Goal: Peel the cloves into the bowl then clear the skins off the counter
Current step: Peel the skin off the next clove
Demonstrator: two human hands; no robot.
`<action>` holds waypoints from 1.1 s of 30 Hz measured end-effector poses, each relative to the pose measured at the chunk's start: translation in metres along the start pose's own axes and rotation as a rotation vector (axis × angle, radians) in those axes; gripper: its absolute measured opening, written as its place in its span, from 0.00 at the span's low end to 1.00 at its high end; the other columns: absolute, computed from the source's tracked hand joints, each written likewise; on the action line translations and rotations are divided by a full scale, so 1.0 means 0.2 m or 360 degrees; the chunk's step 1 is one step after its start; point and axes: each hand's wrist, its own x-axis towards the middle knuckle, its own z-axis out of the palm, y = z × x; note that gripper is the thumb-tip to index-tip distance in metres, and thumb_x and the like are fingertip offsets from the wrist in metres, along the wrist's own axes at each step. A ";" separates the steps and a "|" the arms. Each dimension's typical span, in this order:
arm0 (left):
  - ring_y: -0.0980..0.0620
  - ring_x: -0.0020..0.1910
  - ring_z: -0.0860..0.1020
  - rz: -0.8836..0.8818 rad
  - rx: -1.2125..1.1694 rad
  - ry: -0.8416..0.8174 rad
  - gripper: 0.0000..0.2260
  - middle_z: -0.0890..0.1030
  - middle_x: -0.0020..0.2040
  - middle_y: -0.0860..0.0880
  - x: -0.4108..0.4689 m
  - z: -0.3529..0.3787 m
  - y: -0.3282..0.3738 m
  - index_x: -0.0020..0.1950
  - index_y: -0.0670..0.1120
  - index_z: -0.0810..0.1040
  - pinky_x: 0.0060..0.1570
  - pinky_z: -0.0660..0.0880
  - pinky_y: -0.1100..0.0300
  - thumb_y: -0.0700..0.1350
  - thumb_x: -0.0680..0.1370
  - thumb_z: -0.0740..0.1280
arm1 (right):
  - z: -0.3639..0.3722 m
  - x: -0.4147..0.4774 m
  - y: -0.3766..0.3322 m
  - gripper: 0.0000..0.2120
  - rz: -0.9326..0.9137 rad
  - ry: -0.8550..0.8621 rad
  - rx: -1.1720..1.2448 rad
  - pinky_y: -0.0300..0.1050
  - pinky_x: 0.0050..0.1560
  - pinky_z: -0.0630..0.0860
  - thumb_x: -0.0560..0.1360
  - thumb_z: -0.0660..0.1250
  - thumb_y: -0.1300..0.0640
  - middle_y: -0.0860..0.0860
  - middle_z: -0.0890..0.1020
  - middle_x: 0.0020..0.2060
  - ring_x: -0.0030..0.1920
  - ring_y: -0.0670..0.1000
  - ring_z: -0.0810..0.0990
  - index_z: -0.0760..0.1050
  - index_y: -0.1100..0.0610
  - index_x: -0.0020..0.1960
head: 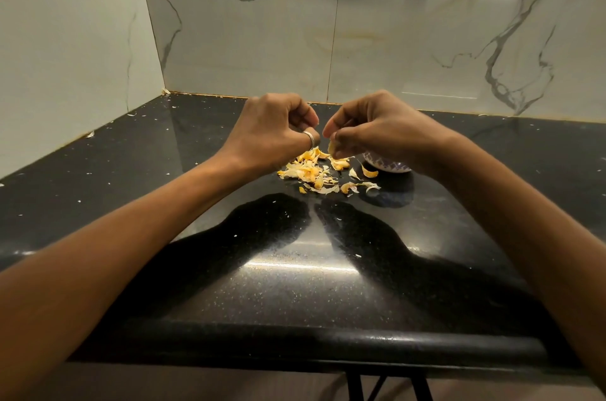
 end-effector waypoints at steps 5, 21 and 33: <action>0.60 0.32 0.78 -0.0014 -0.0008 -0.0066 0.04 0.78 0.35 0.56 0.00 0.01 0.00 0.48 0.44 0.82 0.36 0.80 0.61 0.39 0.74 0.73 | 0.03 0.00 0.02 0.08 -0.0202 0.0038 -0.0781 0.38 0.43 0.81 0.75 0.70 0.65 0.50 0.85 0.41 0.42 0.48 0.84 0.84 0.56 0.51; 0.60 0.33 0.71 0.0047 0.0184 -0.0047 0.07 0.74 0.35 0.56 0.00 0.02 -0.03 0.45 0.51 0.80 0.37 0.67 0.65 0.39 0.73 0.69 | 0.09 0.00 0.02 0.07 -0.0244 -0.0257 -0.0798 0.28 0.35 0.70 0.72 0.77 0.52 0.44 0.84 0.38 0.35 0.36 0.78 0.83 0.51 0.49; 0.60 0.36 0.75 -0.0074 0.0232 -0.0073 0.09 0.82 0.42 0.53 0.01 0.02 -0.05 0.49 0.50 0.83 0.43 0.77 0.54 0.42 0.77 0.63 | 0.10 0.01 0.02 0.06 -0.0280 -0.0274 -0.0761 0.42 0.47 0.79 0.73 0.77 0.56 0.47 0.86 0.41 0.41 0.43 0.83 0.84 0.51 0.49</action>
